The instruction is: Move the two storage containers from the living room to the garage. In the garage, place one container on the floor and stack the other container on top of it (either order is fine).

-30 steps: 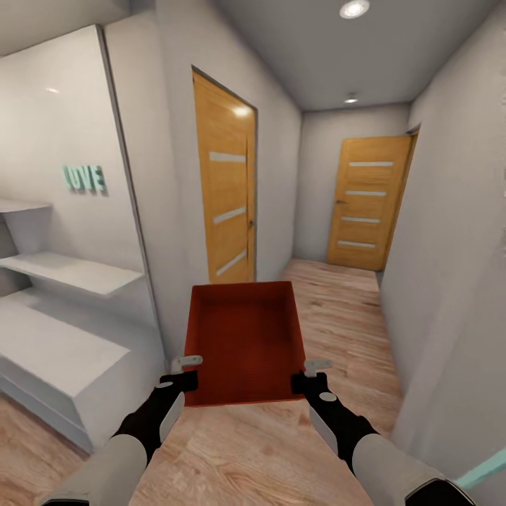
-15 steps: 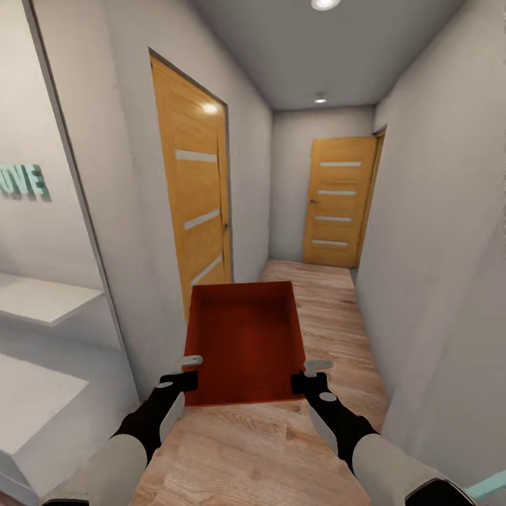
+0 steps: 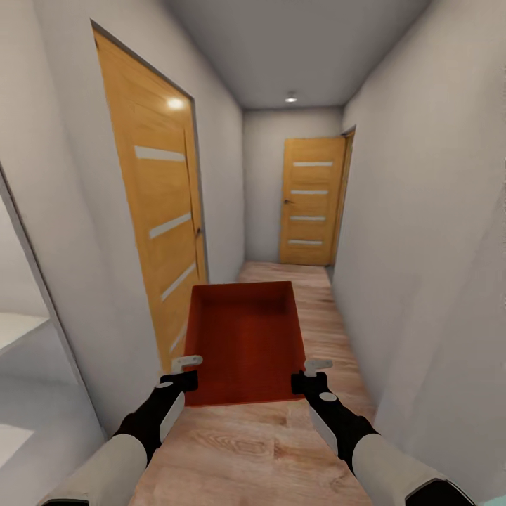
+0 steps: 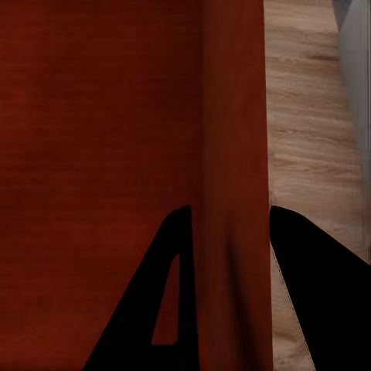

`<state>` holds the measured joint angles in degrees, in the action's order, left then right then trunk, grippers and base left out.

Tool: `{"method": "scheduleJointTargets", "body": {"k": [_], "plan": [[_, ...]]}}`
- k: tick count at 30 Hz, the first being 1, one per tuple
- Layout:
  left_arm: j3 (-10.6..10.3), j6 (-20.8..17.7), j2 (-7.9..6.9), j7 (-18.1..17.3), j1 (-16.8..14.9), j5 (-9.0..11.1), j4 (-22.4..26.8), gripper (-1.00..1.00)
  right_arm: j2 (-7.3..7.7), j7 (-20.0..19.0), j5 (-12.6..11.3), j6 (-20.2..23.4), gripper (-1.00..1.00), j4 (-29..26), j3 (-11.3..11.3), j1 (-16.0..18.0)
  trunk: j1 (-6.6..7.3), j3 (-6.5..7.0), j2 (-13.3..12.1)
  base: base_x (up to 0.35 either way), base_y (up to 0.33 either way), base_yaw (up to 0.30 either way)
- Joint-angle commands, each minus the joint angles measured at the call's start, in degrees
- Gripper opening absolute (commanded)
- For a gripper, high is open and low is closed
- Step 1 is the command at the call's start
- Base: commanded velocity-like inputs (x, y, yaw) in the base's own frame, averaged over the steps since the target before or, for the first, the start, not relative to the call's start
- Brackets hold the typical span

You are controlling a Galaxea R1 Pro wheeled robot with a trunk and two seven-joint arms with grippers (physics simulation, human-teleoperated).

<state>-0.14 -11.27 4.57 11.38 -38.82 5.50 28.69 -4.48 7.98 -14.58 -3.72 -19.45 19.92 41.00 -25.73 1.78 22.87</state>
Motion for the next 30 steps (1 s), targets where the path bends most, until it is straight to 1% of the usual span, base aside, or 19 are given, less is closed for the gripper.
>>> {"method": "scheduleJointTargets", "body": {"k": [1,21,24,30], "plan": [[1.02,-0.42,-0.09,0.57,-0.03,-0.84,0.38,-1.0,0.08,0.37,-0.8,-0.33,-1.0,2.57,0.12,0.05,-0.05,-0.01,0.04,0.313,0.102,-0.251],[1.02,-0.42,-0.09,0.57,-0.03,-0.84,0.4,-1.0,0.08,0.37,-0.8,-0.33,-1.0,2.57,0.12,0.05,-0.05,-0.01,0.04,0.313,0.102,-0.251],[1.02,-0.42,-0.09,0.57,-0.03,-0.84,0.4,-1.0,0.08,0.37,-0.8,-0.33,-1.0,2.57,0.12,0.05,-0.05,-0.01,0.04,0.313,0.102,-0.115],[1.02,-0.42,-0.09,0.57,-0.03,-0.84,0.4,-1.0,0.08,0.37,-0.8,-0.33,-1.0,2.57,0.12,0.05,-0.05,-0.01,0.04,0.314,0.102,-0.01]]}}
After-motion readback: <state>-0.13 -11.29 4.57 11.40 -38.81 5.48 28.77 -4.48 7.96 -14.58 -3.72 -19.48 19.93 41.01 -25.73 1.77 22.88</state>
